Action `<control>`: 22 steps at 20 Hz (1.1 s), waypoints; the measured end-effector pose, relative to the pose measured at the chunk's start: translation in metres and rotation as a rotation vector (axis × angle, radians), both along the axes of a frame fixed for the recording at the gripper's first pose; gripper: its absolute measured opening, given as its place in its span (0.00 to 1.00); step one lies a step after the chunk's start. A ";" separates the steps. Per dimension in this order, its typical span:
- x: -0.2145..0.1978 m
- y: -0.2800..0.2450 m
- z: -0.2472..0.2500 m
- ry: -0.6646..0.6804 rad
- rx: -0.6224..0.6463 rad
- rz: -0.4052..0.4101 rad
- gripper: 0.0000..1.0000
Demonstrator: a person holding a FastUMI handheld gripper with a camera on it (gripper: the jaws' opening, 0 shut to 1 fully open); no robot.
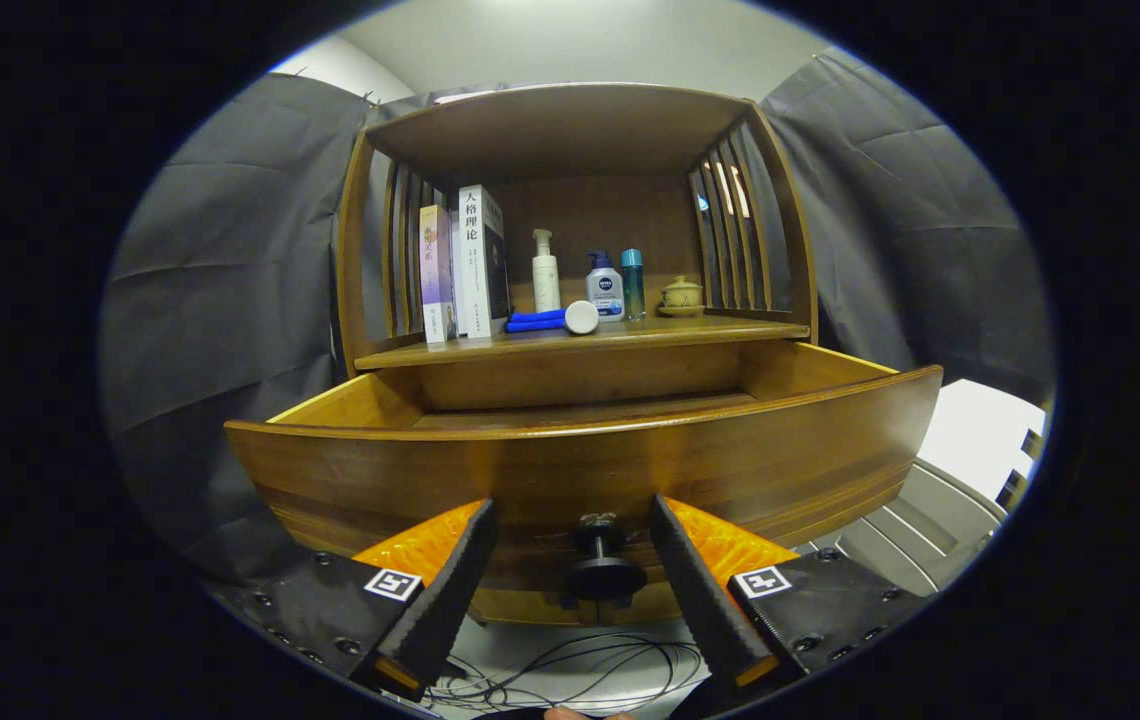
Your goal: Pull open the drawer, take out the items inside it, and place them on the countertop above the cabinet.
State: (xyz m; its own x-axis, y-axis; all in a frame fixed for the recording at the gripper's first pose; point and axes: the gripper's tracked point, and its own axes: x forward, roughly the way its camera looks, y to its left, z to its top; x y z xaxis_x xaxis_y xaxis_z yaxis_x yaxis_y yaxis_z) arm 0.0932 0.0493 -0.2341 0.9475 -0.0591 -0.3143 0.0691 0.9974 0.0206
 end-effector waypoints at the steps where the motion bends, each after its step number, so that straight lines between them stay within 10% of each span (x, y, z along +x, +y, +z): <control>1: 0.004 0.000 0.000 0.006 0.001 -0.001 0.98; 22: 0.135 -0.002 -0.009 0.050 0.023 -0.036 0.97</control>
State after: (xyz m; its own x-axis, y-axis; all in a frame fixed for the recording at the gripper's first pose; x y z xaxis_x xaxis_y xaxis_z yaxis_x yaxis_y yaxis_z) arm 0.2283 0.0471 -0.2435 0.9279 -0.0856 -0.3629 0.1068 0.9935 0.0389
